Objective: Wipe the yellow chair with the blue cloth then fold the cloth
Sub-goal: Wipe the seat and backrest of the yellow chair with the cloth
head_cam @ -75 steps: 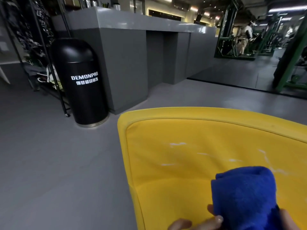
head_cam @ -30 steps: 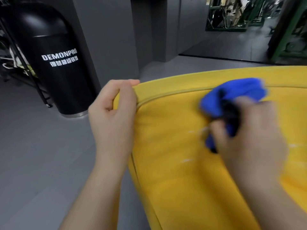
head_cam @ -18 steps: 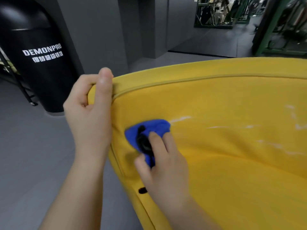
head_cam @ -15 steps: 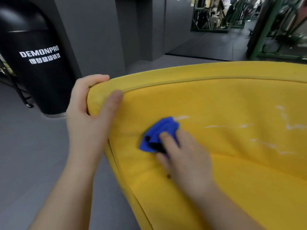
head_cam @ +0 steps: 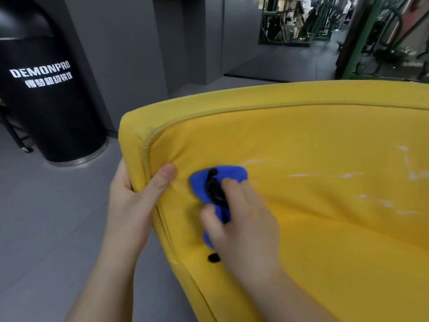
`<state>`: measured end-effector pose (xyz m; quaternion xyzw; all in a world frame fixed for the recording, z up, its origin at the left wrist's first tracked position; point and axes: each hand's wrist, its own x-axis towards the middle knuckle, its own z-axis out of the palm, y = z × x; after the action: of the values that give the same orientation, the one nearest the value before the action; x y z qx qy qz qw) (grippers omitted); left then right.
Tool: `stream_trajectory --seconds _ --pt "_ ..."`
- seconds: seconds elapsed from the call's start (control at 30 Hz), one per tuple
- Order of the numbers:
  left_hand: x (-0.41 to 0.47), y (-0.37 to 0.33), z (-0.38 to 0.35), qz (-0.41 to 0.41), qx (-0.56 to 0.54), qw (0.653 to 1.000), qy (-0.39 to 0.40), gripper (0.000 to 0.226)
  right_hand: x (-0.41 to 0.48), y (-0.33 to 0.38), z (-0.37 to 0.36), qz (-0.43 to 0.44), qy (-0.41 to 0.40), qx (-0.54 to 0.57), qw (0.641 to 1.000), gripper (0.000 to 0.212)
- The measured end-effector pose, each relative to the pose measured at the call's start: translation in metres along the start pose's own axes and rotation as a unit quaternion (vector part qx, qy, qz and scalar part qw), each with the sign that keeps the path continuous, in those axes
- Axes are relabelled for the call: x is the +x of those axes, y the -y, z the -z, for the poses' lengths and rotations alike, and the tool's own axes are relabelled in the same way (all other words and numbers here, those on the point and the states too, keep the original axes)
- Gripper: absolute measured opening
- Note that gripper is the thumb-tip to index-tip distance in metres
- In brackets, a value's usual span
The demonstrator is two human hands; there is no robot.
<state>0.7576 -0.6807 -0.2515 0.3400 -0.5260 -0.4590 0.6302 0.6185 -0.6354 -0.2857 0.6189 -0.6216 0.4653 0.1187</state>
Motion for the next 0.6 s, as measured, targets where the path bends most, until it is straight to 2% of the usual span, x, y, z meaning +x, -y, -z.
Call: stream_trajectory --seconds 0.07,0.13,0.2,0.23,0.3,0.37,0.4,0.43,0.5,0.6 --pt "0.001 0.002 -0.001 -0.006 -0.005 1.0 0.002 0.061 0.023 -0.012 0.015 -0.007 -0.063 -0.022 0.998 0.03" --pt "0.001 0.004 -0.002 -0.002 -0.017 1.0 -0.004 0.057 0.054 -0.022 0.031 -0.061 -0.167 0.007 0.984 0.031" --pt "0.002 0.006 0.001 -0.004 -0.029 1.0 -0.009 0.053 0.073 -0.028 0.032 -0.084 -0.202 0.015 0.976 0.032" --pt "0.003 0.007 0.001 -0.005 -0.033 0.999 -0.007 0.05 0.068 -0.03 0.028 -0.067 -0.174 -0.015 0.982 0.033" --pt "0.005 0.007 0.002 -0.009 -0.039 0.999 -0.008 0.046 0.035 -0.038 0.017 -0.005 -0.036 -0.084 0.996 0.033" --pt "0.006 0.008 -0.001 -0.008 -0.042 0.999 -0.011 0.046 -0.006 -0.05 0.013 0.042 0.128 -0.158 0.978 0.027" --pt "0.006 0.008 -0.002 -0.006 -0.043 0.999 -0.017 0.047 -0.016 -0.053 0.02 0.048 0.182 -0.178 0.966 0.024" --pt "0.005 0.008 -0.002 -0.009 -0.042 0.999 -0.022 0.047 -0.014 -0.054 0.029 0.043 0.201 -0.176 0.963 0.023" --pt "0.004 0.011 -0.003 -0.023 -0.039 0.999 -0.023 0.045 0.01 -0.042 0.051 0.032 0.143 -0.113 0.983 0.024" --pt "0.003 0.013 -0.005 -0.035 -0.038 0.998 -0.028 0.038 0.065 -0.021 0.068 0.046 -0.039 -0.038 0.997 0.021"
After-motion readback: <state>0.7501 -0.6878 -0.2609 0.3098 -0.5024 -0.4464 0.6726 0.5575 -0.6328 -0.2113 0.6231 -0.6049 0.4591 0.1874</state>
